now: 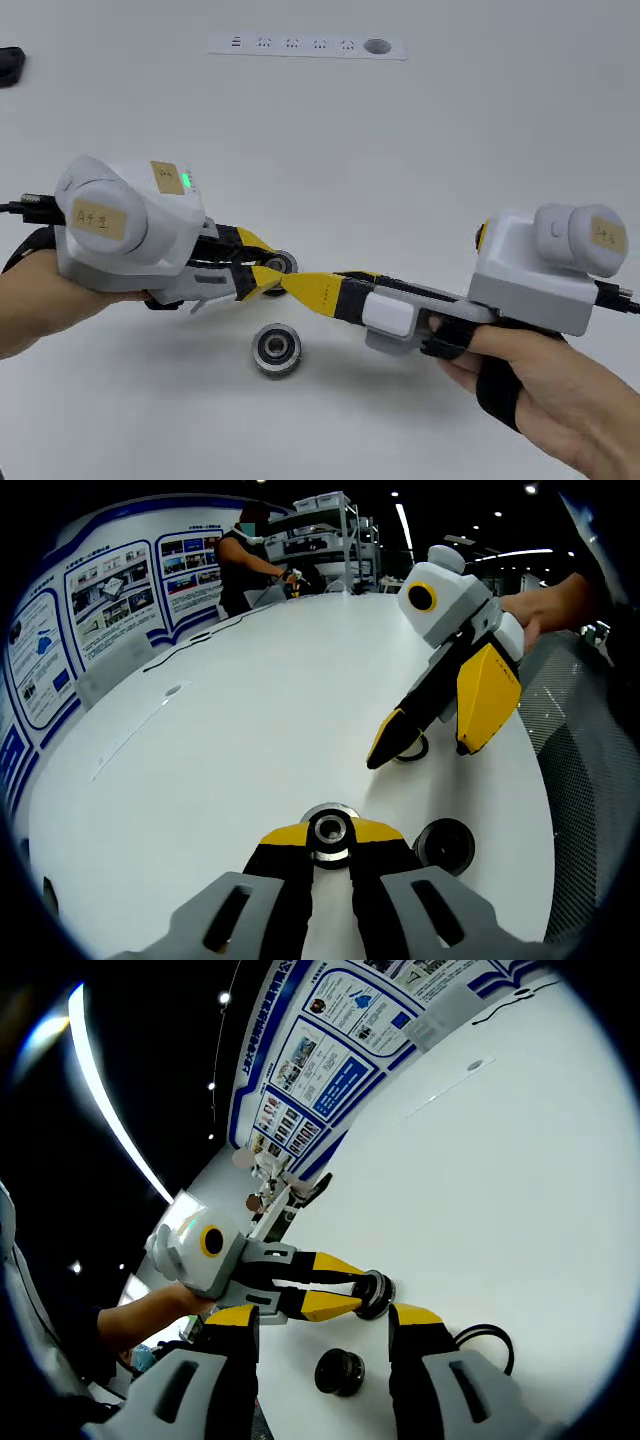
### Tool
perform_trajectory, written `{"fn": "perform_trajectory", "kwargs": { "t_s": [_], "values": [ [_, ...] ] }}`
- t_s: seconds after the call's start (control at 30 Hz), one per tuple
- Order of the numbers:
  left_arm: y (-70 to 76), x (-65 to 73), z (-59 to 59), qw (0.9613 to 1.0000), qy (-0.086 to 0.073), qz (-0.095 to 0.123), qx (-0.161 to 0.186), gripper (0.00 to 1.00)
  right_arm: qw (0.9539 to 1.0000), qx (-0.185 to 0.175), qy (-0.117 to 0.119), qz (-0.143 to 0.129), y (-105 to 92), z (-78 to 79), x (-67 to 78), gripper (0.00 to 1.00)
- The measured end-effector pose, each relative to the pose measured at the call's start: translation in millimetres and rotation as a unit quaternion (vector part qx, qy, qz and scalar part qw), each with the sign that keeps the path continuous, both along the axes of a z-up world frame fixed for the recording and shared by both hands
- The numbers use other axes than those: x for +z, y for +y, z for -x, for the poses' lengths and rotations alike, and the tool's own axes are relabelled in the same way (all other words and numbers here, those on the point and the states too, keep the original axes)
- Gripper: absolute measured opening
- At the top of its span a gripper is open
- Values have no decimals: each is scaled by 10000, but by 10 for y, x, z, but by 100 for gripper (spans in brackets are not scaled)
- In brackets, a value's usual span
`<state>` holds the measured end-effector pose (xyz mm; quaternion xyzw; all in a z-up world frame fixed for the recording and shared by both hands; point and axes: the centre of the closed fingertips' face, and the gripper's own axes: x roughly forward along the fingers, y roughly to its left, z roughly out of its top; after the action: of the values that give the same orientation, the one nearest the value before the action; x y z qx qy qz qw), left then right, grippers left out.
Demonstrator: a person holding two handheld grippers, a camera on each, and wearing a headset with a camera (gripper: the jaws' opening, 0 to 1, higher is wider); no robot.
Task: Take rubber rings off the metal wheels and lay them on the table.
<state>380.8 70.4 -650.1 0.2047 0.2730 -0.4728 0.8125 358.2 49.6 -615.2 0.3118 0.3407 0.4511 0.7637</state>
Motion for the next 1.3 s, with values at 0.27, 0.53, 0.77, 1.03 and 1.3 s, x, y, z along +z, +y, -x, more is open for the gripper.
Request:
{"fn": "perform_trajectory", "kwargs": {
  "t_s": [0.27,0.53,0.77,1.03,1.3],
  "values": [
    [2,0,-16,9999,93,29,36,12,9995,-71,291,-125,145,-71,-64,61],
    [-3,-2,-18,10000,87,26,13,12,9988,-152,442,-156,226,-152,-119,62],
    [-5,-9,-22,9999,106,17,-23,12,9985,-141,488,-201,260,-183,-117,62],
    [-13,-9,-19,9999,106,-13,-31,12,9984,-84,538,-160,273,-166,-138,62],
    [-16,-8,-16,9999,111,-50,-40,12,9981,80,619,21,263,-106,-155,60]
  ]
}}
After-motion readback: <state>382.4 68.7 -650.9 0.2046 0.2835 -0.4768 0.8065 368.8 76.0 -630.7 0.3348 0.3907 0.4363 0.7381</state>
